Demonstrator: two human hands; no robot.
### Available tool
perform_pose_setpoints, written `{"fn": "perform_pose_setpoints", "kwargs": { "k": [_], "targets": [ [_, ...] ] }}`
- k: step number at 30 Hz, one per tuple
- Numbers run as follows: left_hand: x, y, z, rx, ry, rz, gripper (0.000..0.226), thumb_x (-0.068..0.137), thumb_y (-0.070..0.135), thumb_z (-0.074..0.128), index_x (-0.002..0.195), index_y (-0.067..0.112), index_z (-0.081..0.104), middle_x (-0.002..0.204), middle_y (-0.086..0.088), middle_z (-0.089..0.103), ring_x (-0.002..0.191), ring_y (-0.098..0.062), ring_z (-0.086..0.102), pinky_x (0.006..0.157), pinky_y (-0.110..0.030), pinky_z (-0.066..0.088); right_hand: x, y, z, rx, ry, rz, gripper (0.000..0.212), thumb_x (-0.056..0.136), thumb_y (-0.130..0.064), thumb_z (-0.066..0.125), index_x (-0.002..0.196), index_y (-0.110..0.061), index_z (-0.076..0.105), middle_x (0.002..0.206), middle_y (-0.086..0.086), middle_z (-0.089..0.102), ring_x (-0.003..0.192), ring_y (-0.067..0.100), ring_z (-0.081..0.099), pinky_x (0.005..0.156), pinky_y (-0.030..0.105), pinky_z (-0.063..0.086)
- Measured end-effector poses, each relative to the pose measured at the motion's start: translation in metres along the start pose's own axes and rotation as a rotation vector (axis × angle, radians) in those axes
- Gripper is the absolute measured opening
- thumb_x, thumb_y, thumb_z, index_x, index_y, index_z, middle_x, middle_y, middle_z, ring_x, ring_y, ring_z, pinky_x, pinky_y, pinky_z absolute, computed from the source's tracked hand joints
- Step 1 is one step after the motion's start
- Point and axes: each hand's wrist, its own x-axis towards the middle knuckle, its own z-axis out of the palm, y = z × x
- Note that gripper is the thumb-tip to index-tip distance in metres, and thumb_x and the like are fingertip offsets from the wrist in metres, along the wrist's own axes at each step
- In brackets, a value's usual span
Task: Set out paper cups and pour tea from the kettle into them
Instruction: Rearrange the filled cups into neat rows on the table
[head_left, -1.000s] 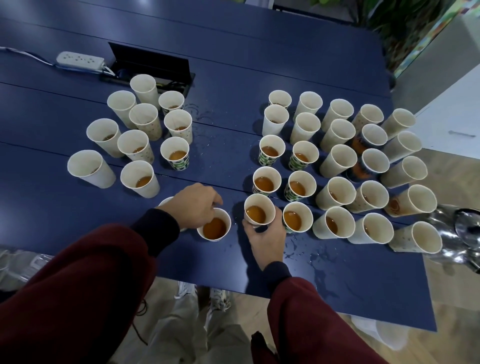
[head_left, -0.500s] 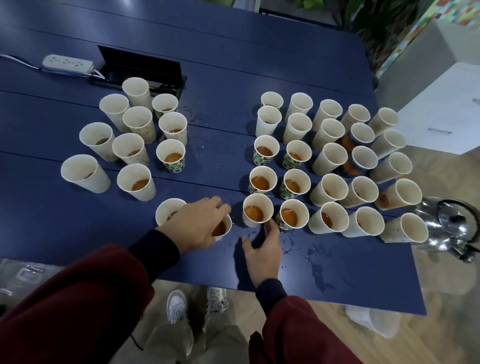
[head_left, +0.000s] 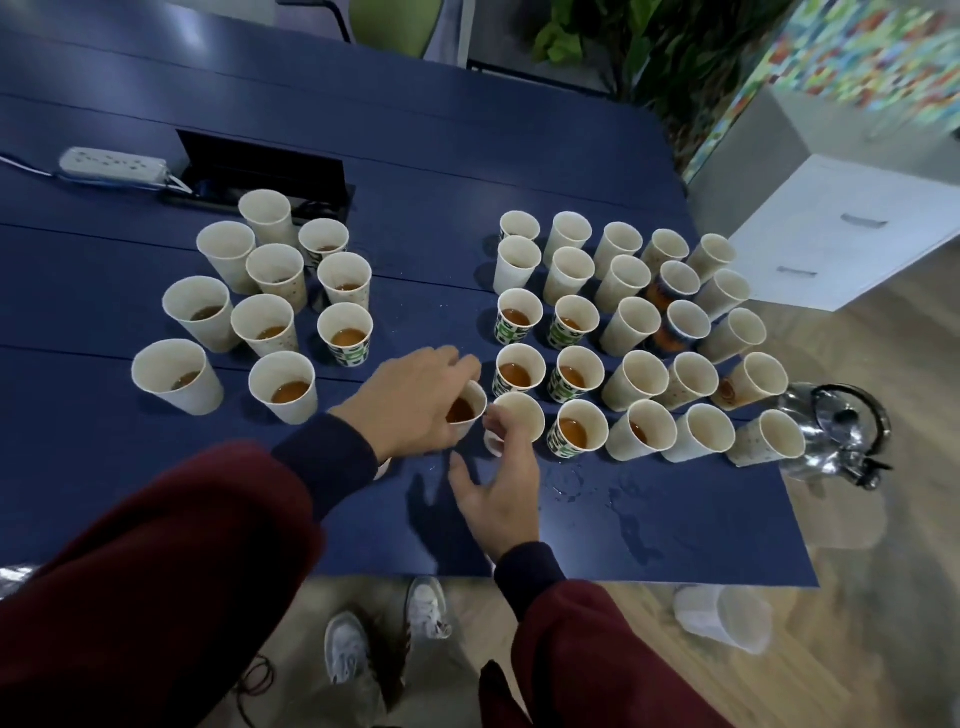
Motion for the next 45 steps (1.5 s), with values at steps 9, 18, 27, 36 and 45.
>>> {"fn": "perform_pose_setpoints", "kwargs": {
  "k": [9, 18, 27, 36, 45],
  "targets": [
    [0.016, -0.024, -0.042, 0.014, 0.099, -0.010, 0.042, 0.076, 0.050, 0.069, 0.097, 0.032, 0.037, 0.099, 0.006, 0.052, 0.090, -0.017, 0.053, 0.078, -0.040, 0.052, 0.061, -0.038, 0.026, 0.056, -0.004, -0.135, 0.061, 0.077, -0.031, 0.082, 0.128, -0.020, 0.051, 0.121, -0.007, 0.064, 0.113, 0.010, 0.062, 0.094, 0.040, 0.053],
    [0.063, -0.081, -0.081, -0.178, 0.119, -0.133, 0.082, 0.069, 0.071, 0.063, 0.137, 0.030, 0.040, 0.116, 0.010, 0.057, 0.104, -0.015, 0.058, 0.086, -0.038, 0.050, 0.157, -0.054, 0.044, 0.148, -0.097, -0.208, 0.050, 0.079, -0.018, 0.084, 0.120, -0.019, 0.058, 0.115, -0.007, 0.065, 0.108, 0.008, 0.063, 0.089, 0.019, 0.050],
    [0.107, -0.180, -0.059, -0.557, 0.508, -0.602, 0.074, 0.086, 0.047, 0.072, 0.142, 0.010, 0.042, 0.137, -0.010, 0.051, 0.125, -0.025, 0.052, 0.106, -0.045, 0.044, 0.244, -0.032, 0.072, 0.161, -0.006, -0.010, 0.043, 0.078, -0.029, 0.085, 0.111, -0.023, 0.058, 0.103, -0.007, 0.071, 0.093, 0.010, 0.067, 0.081, 0.031, 0.056],
    [0.144, -0.234, -0.027, -0.103, 0.195, -0.677, 0.076, 0.082, 0.053, 0.072, 0.136, 0.008, 0.042, 0.131, -0.018, 0.051, 0.122, -0.034, 0.049, 0.099, -0.043, 0.043, 0.340, 0.000, 0.113, 0.122, 0.204, 0.162, 0.045, 0.074, -0.024, 0.086, 0.107, -0.020, 0.055, 0.099, -0.008, 0.068, 0.091, 0.013, 0.066, 0.086, 0.030, 0.053],
    [0.147, -0.248, -0.024, 0.054, 0.259, -0.667, 0.064, 0.079, 0.051, 0.075, 0.121, 0.010, 0.049, 0.115, -0.018, 0.049, 0.100, -0.031, 0.053, 0.078, -0.040, 0.052, 0.384, 0.027, 0.127, 0.059, 0.256, 0.216, 0.050, 0.074, -0.021, 0.087, 0.110, -0.017, 0.052, 0.099, -0.008, 0.062, 0.091, 0.010, 0.059, 0.083, 0.015, 0.042]
  ]
}}
